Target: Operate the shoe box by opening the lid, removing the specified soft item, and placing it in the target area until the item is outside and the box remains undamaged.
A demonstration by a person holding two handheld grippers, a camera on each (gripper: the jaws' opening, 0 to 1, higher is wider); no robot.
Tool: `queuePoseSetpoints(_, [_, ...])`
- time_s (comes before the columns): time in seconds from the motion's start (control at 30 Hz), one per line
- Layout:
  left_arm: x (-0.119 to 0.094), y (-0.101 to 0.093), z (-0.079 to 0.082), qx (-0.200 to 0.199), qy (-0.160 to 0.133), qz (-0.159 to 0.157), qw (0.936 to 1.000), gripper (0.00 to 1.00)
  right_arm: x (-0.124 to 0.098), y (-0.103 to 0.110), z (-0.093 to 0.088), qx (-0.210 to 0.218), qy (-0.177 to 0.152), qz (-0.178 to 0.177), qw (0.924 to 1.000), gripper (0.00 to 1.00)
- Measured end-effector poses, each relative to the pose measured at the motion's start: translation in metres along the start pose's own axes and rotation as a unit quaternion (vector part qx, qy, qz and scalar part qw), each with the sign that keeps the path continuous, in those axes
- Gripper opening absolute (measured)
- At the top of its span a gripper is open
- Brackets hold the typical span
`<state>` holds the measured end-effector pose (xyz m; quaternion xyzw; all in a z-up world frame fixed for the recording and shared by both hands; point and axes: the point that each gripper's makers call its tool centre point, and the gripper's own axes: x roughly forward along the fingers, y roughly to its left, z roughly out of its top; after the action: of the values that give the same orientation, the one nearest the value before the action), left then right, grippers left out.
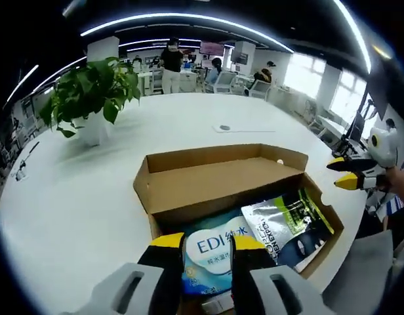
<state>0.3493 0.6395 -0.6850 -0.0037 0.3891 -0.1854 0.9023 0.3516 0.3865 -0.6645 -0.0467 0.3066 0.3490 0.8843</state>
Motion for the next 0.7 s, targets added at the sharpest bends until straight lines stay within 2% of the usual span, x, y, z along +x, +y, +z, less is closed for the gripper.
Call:
queuePoseSetpoints(0.2, [0.003,-0.018,-0.015,-0.022,0.023,-0.035,0.9989,0.30,-0.013,0.009,-0.003,0.007,-0.002,0.005,1.0000,0.46])
queuePoseSetpoints(0.4, [0.008,-0.033,-0.028,-0.026,0.042,-0.062,0.9968,0.31,-0.024,0.015,-0.009,0.014,-0.001,0.007,0.9999,0.51])
queuePoseSetpoints(0.53, [0.012,-0.044,-0.037,-0.029,0.061,-0.084,0.9941,0.32,-0.031,0.017,-0.013,0.030,-0.004,0.010,0.9995,0.54])
queuePoseSetpoints(0.7, [0.017,-0.053,-0.042,-0.048,0.069,-0.108,0.9906,0.31,-0.039,0.022,-0.023,0.038,0.001,0.008,0.9992,0.59])
